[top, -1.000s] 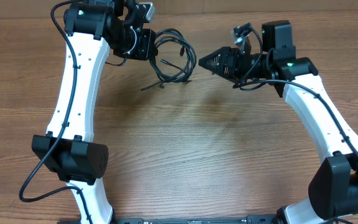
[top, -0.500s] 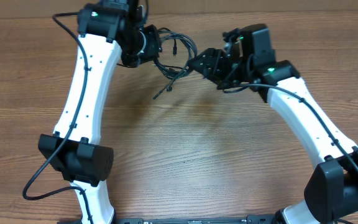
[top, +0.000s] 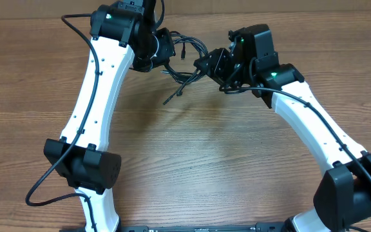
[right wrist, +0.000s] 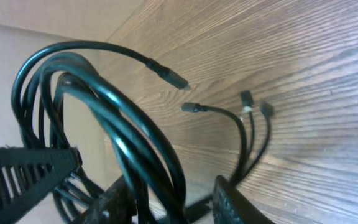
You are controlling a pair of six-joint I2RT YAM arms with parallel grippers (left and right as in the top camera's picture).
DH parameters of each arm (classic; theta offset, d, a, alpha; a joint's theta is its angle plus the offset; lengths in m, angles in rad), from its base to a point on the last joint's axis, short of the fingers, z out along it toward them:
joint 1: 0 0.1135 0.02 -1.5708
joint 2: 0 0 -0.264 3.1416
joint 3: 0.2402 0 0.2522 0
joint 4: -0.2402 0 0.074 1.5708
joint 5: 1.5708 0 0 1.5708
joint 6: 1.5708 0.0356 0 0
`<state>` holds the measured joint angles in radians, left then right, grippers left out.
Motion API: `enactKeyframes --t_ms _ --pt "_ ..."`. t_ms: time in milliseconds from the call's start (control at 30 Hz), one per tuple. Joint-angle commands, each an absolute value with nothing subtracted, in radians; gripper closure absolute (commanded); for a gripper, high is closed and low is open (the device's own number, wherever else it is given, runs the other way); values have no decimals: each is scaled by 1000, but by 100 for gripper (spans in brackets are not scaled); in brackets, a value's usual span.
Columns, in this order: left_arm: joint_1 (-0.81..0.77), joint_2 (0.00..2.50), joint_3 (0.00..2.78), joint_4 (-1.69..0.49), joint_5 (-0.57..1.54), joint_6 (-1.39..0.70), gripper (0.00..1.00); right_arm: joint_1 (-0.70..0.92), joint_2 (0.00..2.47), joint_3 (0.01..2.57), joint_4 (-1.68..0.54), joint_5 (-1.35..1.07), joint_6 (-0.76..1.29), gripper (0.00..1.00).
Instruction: Untangle cables
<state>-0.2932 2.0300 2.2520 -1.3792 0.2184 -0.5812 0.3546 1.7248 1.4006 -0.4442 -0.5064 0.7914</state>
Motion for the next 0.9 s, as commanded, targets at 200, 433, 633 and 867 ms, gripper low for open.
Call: enactKeyframes --t_ms 200,433,633,867 --pt "-266 2040 2258 -1401 227 -493 96 344 1782 1415 -486 -428 747 96" --pt "-213 2040 2258 -1430 227 -437 65 330 1782 1415 -542 -427 709 96" --pt "-231 2040 2258 -1442 397 -389 65 332 1782 1415 -545 -419 710 96" --pt "-303 2040 2230 -1430 414 -374 64 332 1782 1415 -570 -396 709 96"
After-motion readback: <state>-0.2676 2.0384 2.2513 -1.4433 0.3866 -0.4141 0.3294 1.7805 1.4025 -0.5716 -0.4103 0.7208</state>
